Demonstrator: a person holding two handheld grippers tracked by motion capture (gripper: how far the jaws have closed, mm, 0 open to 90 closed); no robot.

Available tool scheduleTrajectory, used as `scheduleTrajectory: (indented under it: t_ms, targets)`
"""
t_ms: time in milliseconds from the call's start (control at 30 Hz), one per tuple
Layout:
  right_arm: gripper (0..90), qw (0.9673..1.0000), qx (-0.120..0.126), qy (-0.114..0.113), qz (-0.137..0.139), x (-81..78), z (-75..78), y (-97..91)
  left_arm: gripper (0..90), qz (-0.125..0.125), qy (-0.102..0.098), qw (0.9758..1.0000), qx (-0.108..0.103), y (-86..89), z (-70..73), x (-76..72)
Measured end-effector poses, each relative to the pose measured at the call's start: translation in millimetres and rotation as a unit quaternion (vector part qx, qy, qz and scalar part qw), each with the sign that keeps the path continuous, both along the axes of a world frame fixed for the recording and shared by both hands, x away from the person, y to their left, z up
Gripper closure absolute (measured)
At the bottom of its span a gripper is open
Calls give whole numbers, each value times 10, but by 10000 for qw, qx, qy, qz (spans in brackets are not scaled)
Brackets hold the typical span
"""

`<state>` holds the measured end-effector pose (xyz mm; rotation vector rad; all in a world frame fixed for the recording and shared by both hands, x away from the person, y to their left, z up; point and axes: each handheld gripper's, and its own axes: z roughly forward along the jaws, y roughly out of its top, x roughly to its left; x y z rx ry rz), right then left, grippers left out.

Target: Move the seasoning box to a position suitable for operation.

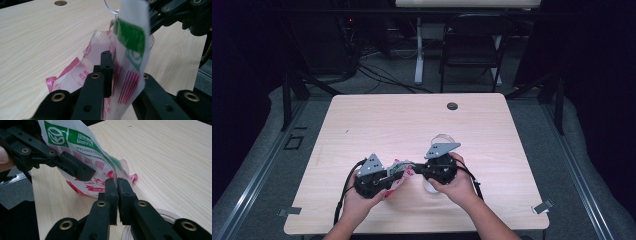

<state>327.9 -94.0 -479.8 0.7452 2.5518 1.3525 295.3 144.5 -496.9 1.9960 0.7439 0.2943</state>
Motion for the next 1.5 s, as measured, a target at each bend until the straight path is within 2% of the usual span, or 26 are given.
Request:
scheduleTrajectory:
  t_ms: [100,200,267,300,333,500,567,633,700,767,867,1000,1200,1500]
  targets:
    - [896,10000,2,-24,7,-1,3,5,679,160,26,9999,-38,29,-56,-19]
    - [899,10000,14,-27,11,1,2,5,543,280,76,9996,17,51,-121,-34]
    - [899,10000,36,-34,12,6,1,4,483,375,-11,9993,69,67,-202,-63]
    - [899,10000,52,-30,24,9,-1,4,463,430,-69,9988,208,75,-273,-80]
    - [899,10000,52,-30,24,9,-1,4,441,430,-69,9988,208,75,-273,-80]
    - [899,9998,163,0,88,13,-14,0,422,636,-27,9973,376,111,-435,-111]
    - [899,9998,182,-23,93,11,-21,-5,395,765,-115,9961,419,130,-495,-117]
    - [899,9997,226,-40,120,14,-30,-15,361,845,-47,9955,429,150,-542,-104]
    - [899,9995,295,-40,125,13,-43,-24,348,892,61,9954,352,163,-585,-98]
    - [897,9993,355,-6,154,21,-57,-33,331,947,69,9947,403,160,-626,-95]
    - [896,9992,350,-13,166,28,-59,-48,293,1077,38,9926,560,141,-667,-88]
    - [894,9991,388,-25,190,20,-69,-52,245,1217,53,9905,637,126,-720,-69]
    - [892,9991,375,-55,169,12,-77,-56,248,1170,347,9901,689,129,-822,-14]
    - [892,9991,383,-51,143,0,-95,-71,253,1149,415,9890,837,80,-876,41]
